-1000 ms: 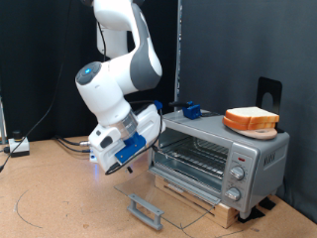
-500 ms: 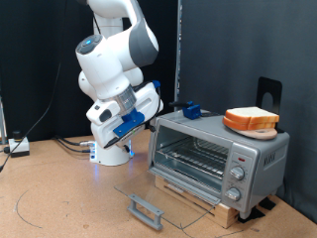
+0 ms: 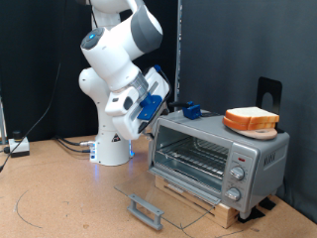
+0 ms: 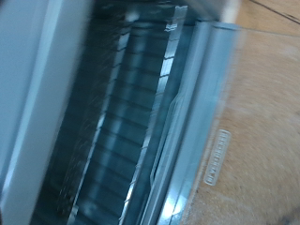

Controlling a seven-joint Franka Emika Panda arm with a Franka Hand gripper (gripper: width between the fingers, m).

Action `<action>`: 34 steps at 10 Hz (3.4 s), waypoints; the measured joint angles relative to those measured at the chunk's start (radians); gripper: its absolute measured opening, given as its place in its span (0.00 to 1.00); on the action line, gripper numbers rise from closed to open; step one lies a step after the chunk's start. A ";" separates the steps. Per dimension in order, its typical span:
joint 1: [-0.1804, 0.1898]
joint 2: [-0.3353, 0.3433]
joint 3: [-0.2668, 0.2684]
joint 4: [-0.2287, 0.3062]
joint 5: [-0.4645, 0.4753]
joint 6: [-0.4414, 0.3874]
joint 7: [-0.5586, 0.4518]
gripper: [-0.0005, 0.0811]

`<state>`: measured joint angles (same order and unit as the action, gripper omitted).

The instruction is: Make a piece of toast with the oven

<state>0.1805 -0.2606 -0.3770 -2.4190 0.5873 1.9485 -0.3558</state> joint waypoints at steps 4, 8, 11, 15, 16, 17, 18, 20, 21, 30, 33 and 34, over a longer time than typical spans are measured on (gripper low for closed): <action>0.023 -0.078 0.014 0.003 -0.087 -0.106 -0.184 0.99; 0.091 -0.161 0.030 -0.010 0.030 -0.029 -0.525 0.99; 0.121 -0.257 0.060 -0.027 0.054 -0.051 -0.596 0.99; 0.122 -0.298 0.093 -0.060 0.028 -0.066 -0.641 0.99; 0.124 -0.327 0.111 -0.083 0.015 -0.085 -0.661 0.99; 0.125 -0.358 0.126 -0.104 0.012 -0.107 -0.663 0.99; 0.125 -0.392 0.142 -0.128 0.012 -0.112 -0.652 0.99; 0.120 -0.475 0.183 -0.173 0.013 -0.097 -0.606 0.99; 0.118 -0.520 0.203 -0.193 0.013 -0.096 -0.571 0.99; 0.103 -0.636 0.298 -0.255 -0.073 -0.106 -0.451 0.99; 0.104 -0.511 0.353 -0.200 -0.107 -0.097 -0.417 0.99; 0.104 -0.467 0.353 -0.176 -0.107 -0.105 -0.417 0.99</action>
<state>0.2841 -0.7276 -0.0242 -2.5948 0.4808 1.8436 -0.7728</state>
